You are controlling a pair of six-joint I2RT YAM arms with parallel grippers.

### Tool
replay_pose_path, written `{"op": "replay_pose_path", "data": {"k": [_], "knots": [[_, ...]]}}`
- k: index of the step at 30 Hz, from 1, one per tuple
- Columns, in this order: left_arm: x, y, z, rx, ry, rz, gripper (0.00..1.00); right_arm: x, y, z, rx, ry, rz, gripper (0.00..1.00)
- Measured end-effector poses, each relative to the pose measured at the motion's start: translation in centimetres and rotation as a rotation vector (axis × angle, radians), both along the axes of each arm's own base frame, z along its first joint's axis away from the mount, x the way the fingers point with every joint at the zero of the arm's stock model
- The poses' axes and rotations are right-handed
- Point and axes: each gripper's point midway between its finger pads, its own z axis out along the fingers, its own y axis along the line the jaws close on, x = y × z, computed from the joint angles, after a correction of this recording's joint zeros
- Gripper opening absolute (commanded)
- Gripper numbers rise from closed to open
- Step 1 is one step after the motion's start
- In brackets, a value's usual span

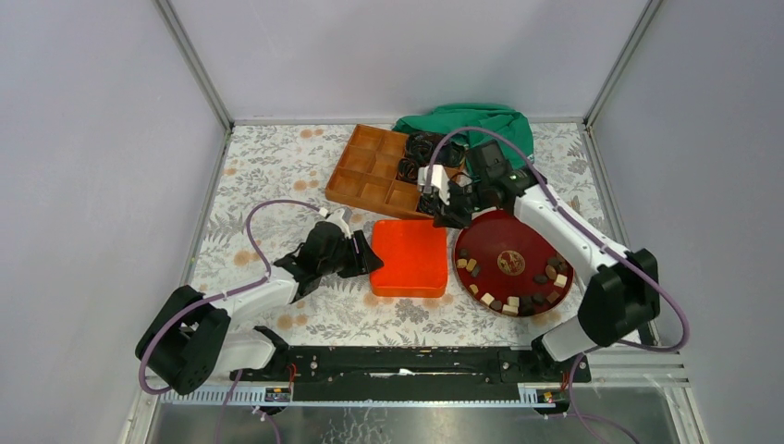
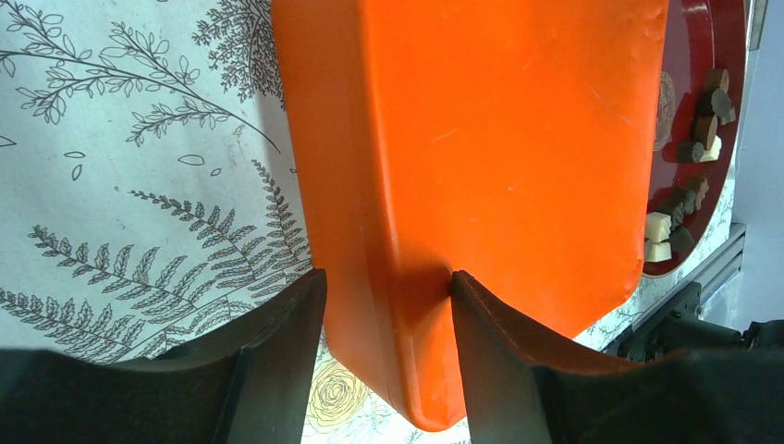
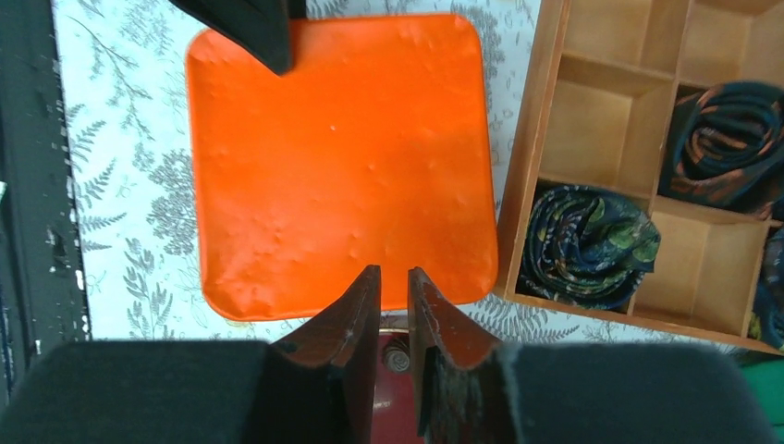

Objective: Pack the chocolate
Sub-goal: Close the box lid on the packing box.

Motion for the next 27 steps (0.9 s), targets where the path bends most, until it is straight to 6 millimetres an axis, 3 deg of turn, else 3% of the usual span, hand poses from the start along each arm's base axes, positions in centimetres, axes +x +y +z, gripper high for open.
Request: {"op": "replay_pose_path", "data": {"k": [10, 15, 17, 21, 27], "knots": [[-0.1, -0.1, 0.1, -0.013, -0.002, -0.006, 0.55, 1.6, 0.5, -6.0, -0.185, 0.051, -0.052, 0.22], [-0.3, 0.0, 0.0, -0.029, -0.006, -0.001, 0.54, 2.4, 0.4, -11.4, -0.319, 0.103, -0.096, 0.21], [-0.5, 0.1, 0.0, -0.035, -0.010, 0.002, 0.54, 3.6, 0.8, -11.4, -0.331, 0.074, -0.126, 0.22], [-1.0, 0.4, 0.1, -0.044, -0.013, 0.006, 0.54, 3.8, 1.0, -11.3, -0.329, 0.081, -0.145, 0.26], [-2.0, 0.7, 0.2, -0.060, -0.009, 0.003, 0.55, 0.5, 0.4, -9.7, -0.317, 0.194, -0.108, 0.34]]}}
